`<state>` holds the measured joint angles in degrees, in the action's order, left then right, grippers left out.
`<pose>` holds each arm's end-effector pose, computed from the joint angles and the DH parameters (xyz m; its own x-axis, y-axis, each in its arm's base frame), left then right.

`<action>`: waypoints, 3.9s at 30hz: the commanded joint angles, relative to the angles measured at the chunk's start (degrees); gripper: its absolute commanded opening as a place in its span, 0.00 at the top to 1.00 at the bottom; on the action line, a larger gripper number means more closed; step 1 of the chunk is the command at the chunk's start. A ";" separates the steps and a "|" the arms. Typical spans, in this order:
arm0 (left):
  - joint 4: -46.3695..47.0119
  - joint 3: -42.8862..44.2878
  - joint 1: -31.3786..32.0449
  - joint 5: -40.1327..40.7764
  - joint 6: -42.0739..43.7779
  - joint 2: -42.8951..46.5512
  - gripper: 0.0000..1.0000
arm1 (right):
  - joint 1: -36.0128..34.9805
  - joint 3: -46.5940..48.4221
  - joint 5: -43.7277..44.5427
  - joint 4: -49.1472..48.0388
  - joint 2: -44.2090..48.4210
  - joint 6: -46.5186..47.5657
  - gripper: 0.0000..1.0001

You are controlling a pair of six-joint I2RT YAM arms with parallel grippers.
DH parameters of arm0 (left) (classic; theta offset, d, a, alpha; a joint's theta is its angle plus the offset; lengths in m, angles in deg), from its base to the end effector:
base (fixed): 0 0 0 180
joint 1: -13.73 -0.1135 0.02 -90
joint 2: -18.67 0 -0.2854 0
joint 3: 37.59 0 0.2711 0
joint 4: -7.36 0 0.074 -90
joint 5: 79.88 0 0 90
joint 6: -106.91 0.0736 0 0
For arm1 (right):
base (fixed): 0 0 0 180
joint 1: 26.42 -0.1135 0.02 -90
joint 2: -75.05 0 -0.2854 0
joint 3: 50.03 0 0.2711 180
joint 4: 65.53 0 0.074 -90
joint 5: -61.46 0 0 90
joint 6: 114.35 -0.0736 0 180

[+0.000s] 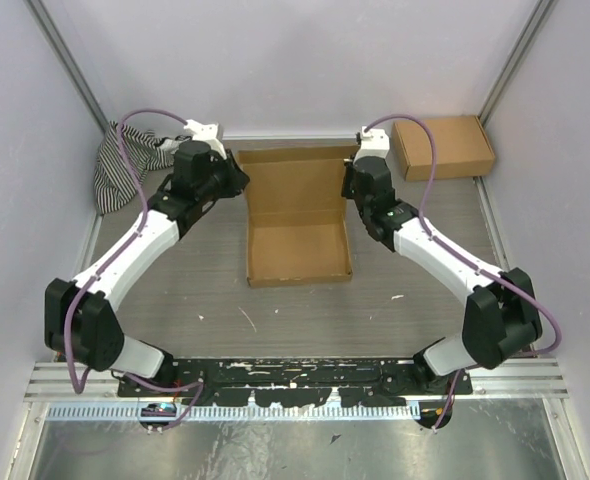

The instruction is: Fold the paper box

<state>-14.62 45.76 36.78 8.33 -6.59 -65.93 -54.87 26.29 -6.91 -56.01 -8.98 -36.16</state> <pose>0.3670 -0.1586 0.3335 -0.4994 -0.2206 -0.8378 0.2384 0.8947 -0.3777 0.3602 0.1643 0.3188 -0.2822 0.0635 -0.9573 -0.0772 0.9931 0.0886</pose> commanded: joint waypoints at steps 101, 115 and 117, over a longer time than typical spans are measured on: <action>7.14 -17.65 4.82 7.78 4.35 16.32 0.97 | -14.64 -1.84 18.98 -1.46 -1.06 -2.78 0.99; 2.20 -22.73 4.81 10.97 3.25 20.27 0.93 | -14.47 -10.20 16.58 0.57 0.51 -10.00 0.99; 1.16 -24.03 4.81 10.33 2.46 22.45 0.88 | -14.46 -11.98 15.64 1.41 1.68 -11.27 0.99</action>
<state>-12.43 24.08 41.54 18.63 -2.84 -47.53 -69.10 17.68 10.51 -56.84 -10.40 -43.86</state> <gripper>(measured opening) 0.084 0.047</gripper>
